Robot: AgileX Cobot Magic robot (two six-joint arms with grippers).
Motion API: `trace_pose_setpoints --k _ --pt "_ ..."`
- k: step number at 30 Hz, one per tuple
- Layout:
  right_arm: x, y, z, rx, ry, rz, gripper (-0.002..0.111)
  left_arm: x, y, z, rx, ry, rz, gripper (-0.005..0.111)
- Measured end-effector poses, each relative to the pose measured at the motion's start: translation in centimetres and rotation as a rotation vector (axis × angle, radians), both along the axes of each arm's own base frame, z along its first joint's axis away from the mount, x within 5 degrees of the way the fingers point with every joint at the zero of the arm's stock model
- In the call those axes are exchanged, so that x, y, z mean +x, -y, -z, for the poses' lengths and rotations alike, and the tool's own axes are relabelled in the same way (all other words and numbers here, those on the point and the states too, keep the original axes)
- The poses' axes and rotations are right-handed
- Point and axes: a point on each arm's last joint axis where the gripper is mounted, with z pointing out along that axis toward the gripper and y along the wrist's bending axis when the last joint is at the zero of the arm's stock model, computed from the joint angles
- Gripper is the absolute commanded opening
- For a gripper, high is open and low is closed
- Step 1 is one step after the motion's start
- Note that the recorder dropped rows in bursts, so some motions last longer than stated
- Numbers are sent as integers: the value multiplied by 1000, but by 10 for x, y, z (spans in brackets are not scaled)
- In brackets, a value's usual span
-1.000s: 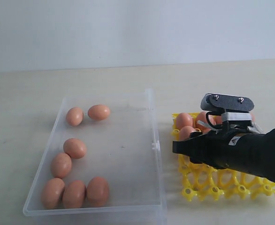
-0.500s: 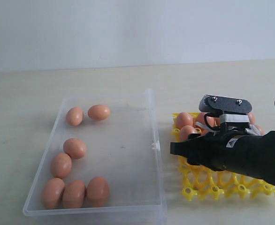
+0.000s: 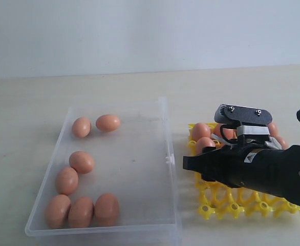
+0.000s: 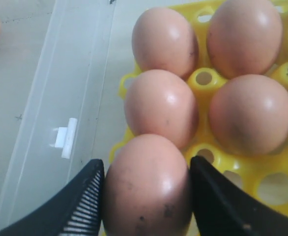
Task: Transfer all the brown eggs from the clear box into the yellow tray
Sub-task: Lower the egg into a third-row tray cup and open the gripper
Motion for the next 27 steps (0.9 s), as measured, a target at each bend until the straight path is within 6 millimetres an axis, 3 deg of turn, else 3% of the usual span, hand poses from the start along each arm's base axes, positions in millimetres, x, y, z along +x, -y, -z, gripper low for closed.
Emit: trace_pose_setpoints --k 6,8,15,20,27 --pt "0 0 0 -14 11 -15 44 0 0 0 0 0 0 0" --pt "1 0 0 -14 13 -14 50 0 0 0 0 0 0 0" --pt "2 0 -2 -14 36 -9 51 0 0 0 0 0 0 0" --pt "3 0 -2 -22 50 -16 61 0 0 0 0 0 0 0" --pt "3 1 -4 -25 64 -18 60 0 0 0 0 0 0 0"
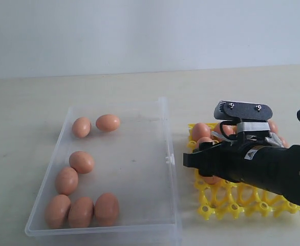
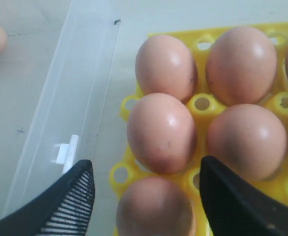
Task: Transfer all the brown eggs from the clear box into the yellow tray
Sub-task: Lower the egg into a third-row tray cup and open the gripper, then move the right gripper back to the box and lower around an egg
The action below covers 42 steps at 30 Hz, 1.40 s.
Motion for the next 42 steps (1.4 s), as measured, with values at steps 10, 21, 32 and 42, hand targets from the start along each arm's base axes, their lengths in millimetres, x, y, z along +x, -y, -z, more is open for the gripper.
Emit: trace_pose_setpoints --k 10,21,32,42 --pt "3 -7 -62 48 179 -102 26 0 0 0 0 0 0 0" --pt "32 -77 -119 -52 51 -559 16 0 0 0 0 0 0 0" --pt "72 -177 -93 -198 -87 -871 52 0 0 0 0 0 0 0" --pt "104 -231 -53 -311 -240 -1017 52 0 0 0 0 0 0 0"
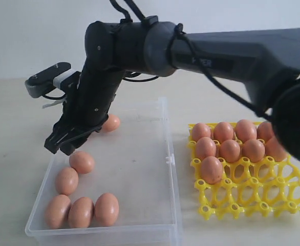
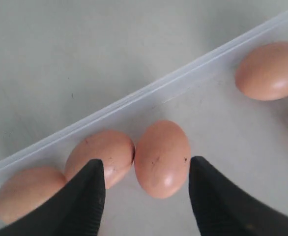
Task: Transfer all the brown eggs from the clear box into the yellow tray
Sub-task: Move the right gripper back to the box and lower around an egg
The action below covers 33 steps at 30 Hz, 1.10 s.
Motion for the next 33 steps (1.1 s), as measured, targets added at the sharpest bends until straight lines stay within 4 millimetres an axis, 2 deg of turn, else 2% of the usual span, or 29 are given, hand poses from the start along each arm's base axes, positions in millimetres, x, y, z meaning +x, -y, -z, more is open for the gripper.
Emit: trace_pose_setpoints --k 5,12,18,28,33 --pt "11 -7 15 -71 -25 8 52 0 0 0 0 0 0 0" --pt "19 -14 15 -59 -7 25 52 0 0 0 0 0 0 0" --pt "20 -15 27 -71 -20 28 52 0 0 0 0 0 0 0" --pt "20 -20 27 -25 -31 44 52 0 0 0 0 0 0 0" --pt "18 -24 42 -33 -63 44 52 0 0 0 0 0 0 0"
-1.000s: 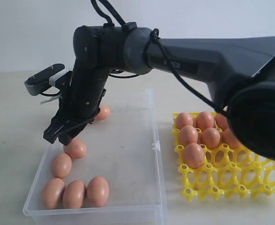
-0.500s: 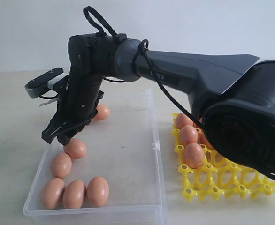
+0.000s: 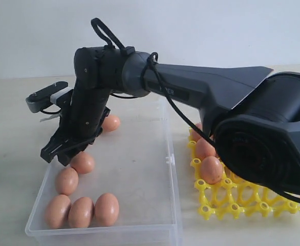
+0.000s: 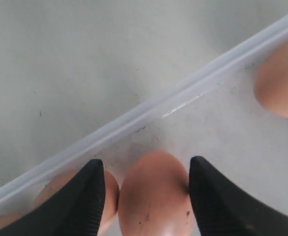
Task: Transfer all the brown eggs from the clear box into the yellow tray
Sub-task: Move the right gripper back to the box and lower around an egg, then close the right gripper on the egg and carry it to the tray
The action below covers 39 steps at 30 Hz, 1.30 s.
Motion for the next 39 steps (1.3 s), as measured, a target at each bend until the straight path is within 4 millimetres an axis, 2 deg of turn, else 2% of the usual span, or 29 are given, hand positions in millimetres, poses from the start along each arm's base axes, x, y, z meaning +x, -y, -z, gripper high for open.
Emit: trace_pose_setpoints --k 18,20,26,35,39 --pt "-2 0 28 -67 -36 -10 51 0 0 0 0 0 0 0" --pt "-2 0 28 -65 -38 -7 45 0 0 0 0 0 0 0" --pt "-2 0 28 -64 -39 -2 2 0 0 0 0 0 0 0" --pt "-2 -1 26 -58 -34 -1 0 0 0 0 0 0 0 0" --pt "1 -2 9 -14 14 8 0 0 0 0 0 0 0 0"
